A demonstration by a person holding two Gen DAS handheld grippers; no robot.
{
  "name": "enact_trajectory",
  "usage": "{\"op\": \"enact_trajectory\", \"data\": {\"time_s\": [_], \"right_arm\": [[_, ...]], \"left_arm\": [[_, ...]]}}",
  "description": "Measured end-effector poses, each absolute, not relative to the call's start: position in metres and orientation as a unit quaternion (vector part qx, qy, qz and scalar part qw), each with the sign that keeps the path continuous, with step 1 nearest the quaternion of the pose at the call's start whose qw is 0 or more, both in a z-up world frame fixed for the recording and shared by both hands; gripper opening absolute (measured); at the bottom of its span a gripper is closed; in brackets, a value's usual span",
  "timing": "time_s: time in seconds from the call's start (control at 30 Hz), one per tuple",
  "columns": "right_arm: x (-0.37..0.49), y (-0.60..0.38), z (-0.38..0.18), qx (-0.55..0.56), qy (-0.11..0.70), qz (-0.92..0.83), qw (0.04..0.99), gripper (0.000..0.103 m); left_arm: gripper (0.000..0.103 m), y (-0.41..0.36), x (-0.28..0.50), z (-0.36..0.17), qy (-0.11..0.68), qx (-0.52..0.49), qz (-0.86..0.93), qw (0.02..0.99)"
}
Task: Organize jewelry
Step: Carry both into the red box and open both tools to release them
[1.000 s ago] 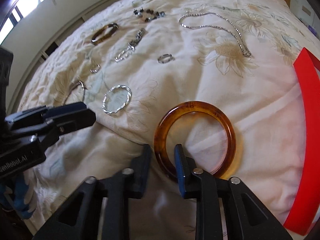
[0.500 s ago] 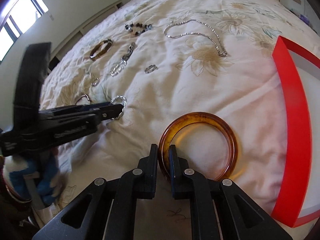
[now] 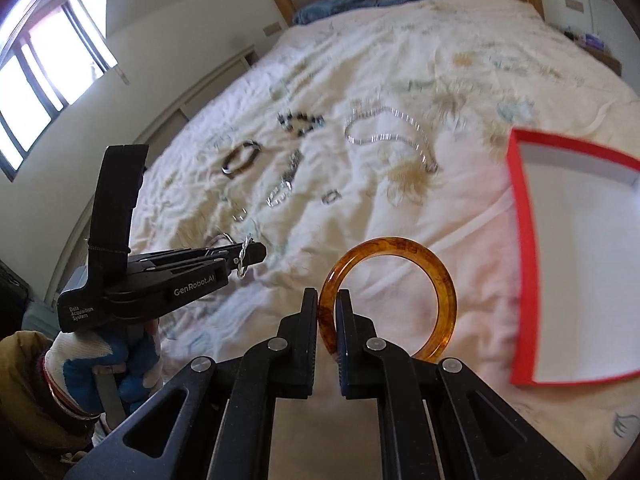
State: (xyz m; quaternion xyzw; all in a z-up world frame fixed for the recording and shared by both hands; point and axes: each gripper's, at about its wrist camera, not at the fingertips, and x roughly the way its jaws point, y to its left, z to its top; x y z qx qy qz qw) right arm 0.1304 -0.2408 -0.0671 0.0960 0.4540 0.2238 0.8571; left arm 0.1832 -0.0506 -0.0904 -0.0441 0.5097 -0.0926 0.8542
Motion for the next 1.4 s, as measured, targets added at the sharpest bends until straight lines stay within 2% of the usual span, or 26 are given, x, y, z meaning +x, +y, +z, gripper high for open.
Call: {"op": "enact_trajectory", "data": {"time_s": [0.17, 0.37, 0.57, 0.77, 0.97, 1.13, 1.4], "right_arm": [[0.118, -0.279, -0.042, 0.100, 0.430, 0.197, 0.875, 0.009], [0.122, -0.347, -0.034, 0.088, 0.431, 0.142, 0.887, 0.009], [0.158, -0.407, -0.060, 0.084, 0.461, 0.099, 0.878, 0.009], [0.212, -0.434, -0.097, 0.072, 0.491, 0.090, 0.863, 0.009], [0.236, -0.444, -0.130, 0.075, 0.512, 0.080, 0.852, 0.009], [0.236, -0.450, -0.137, 0.093, 0.506, 0.088, 0.853, 0.009], [0.231, -0.422, -0.135, 0.074, 0.512, 0.112, 0.848, 0.011]], "left_arm": [[0.003, -0.084, 0.172, -0.058, 0.492, -0.032, -0.124, 0.861], [0.003, -0.161, 0.173, -0.038, 0.488, -0.012, -0.184, 0.853], [0.003, -0.246, 0.199, -0.049, 0.497, 0.012, -0.233, 0.836], [0.003, -0.309, 0.241, -0.083, 0.519, 0.034, -0.246, 0.818], [0.004, -0.327, 0.264, -0.122, 0.537, 0.061, -0.211, 0.814], [0.005, -0.320, 0.265, -0.128, 0.523, 0.091, -0.183, 0.828], [0.005, -0.286, 0.274, -0.127, 0.532, 0.082, -0.161, 0.827]]}}
